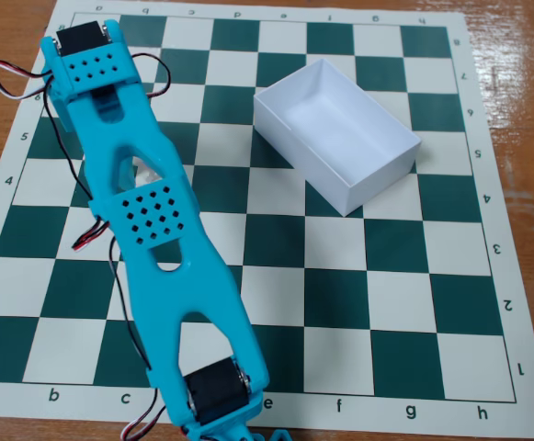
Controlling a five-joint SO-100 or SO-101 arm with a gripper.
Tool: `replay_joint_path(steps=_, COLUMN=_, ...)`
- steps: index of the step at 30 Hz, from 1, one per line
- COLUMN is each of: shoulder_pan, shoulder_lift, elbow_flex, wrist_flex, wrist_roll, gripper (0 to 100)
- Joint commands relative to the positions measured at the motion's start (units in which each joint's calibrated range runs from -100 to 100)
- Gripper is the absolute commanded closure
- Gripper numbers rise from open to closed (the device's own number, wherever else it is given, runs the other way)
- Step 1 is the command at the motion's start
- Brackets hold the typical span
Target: Grab the toy horse and put it in the box.
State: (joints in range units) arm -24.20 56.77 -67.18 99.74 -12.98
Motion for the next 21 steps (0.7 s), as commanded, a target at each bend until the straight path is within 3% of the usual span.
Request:
replay_joint_path(steps=1, shoulder_pan=2.1, shoulder_lift=0.2, elbow_flex=-3.1, wrist_flex=0.1, wrist_roll=0.7, gripper=76)
replay_joint_path(steps=2, shoulder_pan=2.6, shoulder_lift=0.8, elbow_flex=-3.6, wrist_flex=-0.2, wrist_roll=1.3, gripper=85)
replay_joint_path(steps=10, shoulder_pan=3.9, shoulder_lift=6.3, elbow_flex=-11.9, wrist_flex=0.2, wrist_roll=3.4, gripper=98)
replay_joint_path(steps=14, shoulder_pan=3.7, shoulder_lift=7.7, elbow_flex=-14.8, wrist_flex=0.2, wrist_roll=4.0, gripper=99)
replay_joint_path(steps=15, shoulder_pan=3.7, shoulder_lift=8.1, elbow_flex=-15.7, wrist_flex=0.2, wrist_roll=4.3, gripper=99)
replay_joint_path(steps=18, shoulder_pan=3.6, shoulder_lift=7.8, elbow_flex=-17.0, wrist_flex=0.1, wrist_roll=5.5, gripper=75)
replay_joint_path(steps=21, shoulder_pan=3.6, shoulder_lift=7.7, elbow_flex=-17.0, wrist_flex=0.0, wrist_roll=5.9, gripper=73)
